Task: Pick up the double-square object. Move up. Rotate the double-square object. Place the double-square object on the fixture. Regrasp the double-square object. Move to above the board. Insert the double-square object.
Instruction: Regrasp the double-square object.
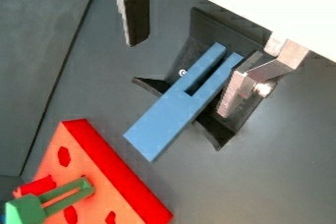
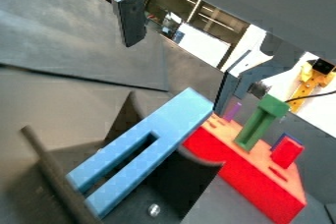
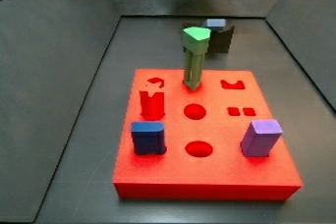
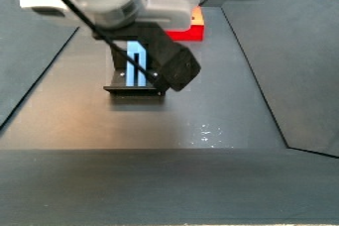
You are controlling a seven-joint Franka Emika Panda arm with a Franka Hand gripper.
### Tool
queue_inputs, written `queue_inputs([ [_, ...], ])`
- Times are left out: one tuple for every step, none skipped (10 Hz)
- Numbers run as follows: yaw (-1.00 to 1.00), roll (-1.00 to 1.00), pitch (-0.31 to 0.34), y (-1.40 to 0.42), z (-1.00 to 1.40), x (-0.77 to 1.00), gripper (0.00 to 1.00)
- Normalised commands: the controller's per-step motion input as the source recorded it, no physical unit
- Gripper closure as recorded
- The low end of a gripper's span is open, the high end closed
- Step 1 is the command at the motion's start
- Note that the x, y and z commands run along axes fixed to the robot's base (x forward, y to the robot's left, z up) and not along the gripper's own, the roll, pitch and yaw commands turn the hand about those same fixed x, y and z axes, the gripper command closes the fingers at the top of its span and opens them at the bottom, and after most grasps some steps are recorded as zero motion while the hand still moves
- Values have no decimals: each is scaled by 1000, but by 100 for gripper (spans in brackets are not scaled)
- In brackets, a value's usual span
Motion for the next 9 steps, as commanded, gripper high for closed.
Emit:
queue_inputs([
  [46,1000,71,-1000,911,-7,0],
  [45,1000,66,-1000,892,-28,0],
  [44,1000,60,-1000,865,-44,0],
  [44,1000,57,-1000,820,-47,0],
  [43,1000,57,-1000,734,-43,0],
  [43,1000,57,-989,635,-37,0],
  [43,1000,56,-779,381,-25,0],
  [43,1000,54,-568,185,-9,0],
  [44,1000,53,-277,91,1,0],
])
